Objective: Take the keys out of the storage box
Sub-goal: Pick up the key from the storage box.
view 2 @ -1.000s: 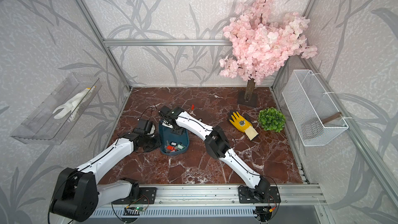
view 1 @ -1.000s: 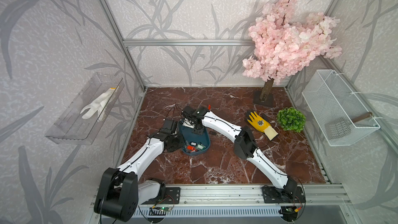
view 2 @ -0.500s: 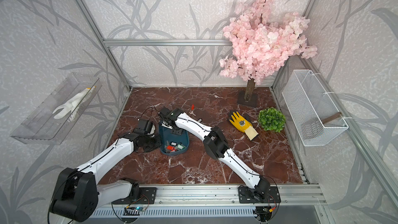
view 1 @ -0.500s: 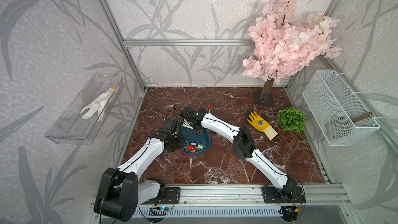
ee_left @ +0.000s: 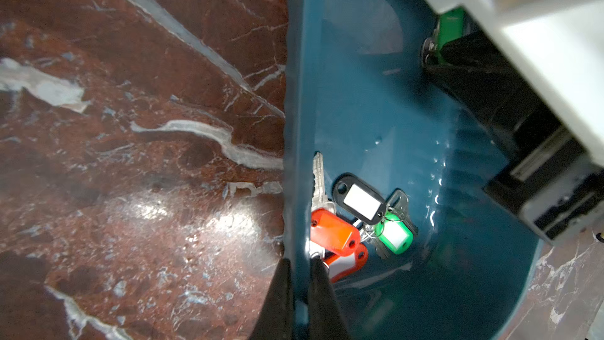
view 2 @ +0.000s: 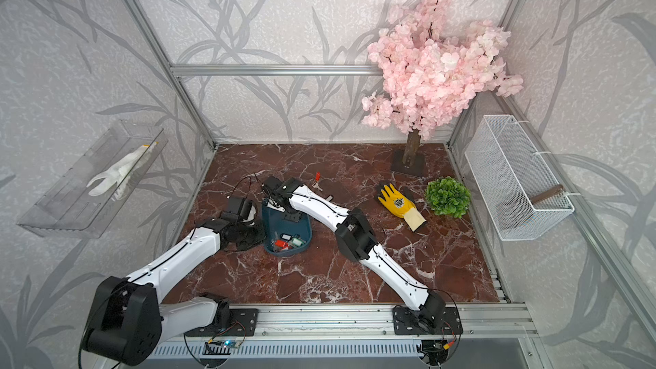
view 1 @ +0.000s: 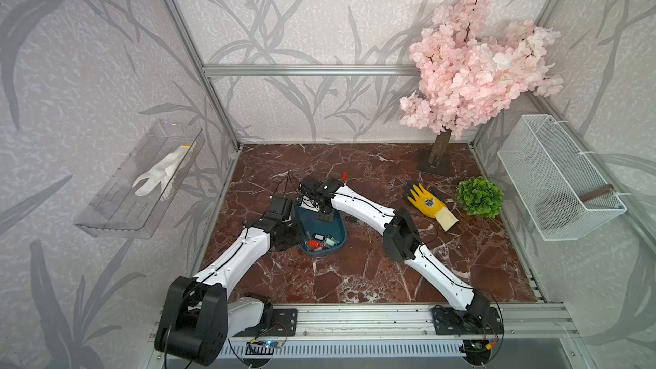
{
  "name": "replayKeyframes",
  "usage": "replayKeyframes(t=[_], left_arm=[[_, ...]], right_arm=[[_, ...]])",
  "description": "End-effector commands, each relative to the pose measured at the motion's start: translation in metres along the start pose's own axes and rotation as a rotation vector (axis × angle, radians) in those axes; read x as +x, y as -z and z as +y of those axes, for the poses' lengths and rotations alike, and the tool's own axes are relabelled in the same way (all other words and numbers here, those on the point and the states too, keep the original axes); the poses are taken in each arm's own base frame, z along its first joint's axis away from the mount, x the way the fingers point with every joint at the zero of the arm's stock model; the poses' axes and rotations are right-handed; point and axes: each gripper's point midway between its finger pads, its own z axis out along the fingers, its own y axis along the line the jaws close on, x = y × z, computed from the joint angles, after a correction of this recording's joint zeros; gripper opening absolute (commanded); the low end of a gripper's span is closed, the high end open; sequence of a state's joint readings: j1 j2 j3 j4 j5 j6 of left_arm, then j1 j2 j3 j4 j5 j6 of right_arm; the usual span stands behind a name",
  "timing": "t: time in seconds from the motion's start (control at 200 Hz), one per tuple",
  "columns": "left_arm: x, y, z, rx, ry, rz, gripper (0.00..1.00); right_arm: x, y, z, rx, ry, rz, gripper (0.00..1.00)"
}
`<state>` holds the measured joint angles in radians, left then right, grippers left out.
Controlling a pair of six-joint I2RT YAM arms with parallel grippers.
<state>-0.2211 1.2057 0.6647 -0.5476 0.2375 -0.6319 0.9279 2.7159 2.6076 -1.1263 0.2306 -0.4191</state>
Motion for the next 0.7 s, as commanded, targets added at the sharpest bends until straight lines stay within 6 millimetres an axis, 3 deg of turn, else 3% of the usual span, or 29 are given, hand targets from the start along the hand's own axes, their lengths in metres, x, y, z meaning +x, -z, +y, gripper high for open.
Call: replayKeyframes(t=[0.0, 0.15, 0.355, 0.545, 0.695], left_arm=[[0.014, 0.002, 0.014, -0.054, 0.024, 0.036, 0.02], [0.013, 0.003, 0.014, -0.054, 0.026, 0.030, 0.02], [0.010, 0.004, 0.017, -0.068, 0.033, 0.006, 0.02], [0.005, 0.005, 0.021, -0.094, 0.040, -0.015, 0.03], [0.001, 0.005, 0.026, -0.121, 0.047, -0.027, 0.11]], right_arm=[[0.021, -0.023, 0.006, -0.022, 0.011, 0.089, 0.12], [0.019, -0.018, -0.002, 0.015, 0.006, 0.082, 0.00], [0.012, 0.002, -0.006, 0.015, -0.025, 0.046, 0.00], [-0.006, 0.050, -0.005, -0.054, -0.117, -0.072, 0.00], [-0.013, 0.093, -0.008, -0.093, -0.183, -0.152, 0.00]])
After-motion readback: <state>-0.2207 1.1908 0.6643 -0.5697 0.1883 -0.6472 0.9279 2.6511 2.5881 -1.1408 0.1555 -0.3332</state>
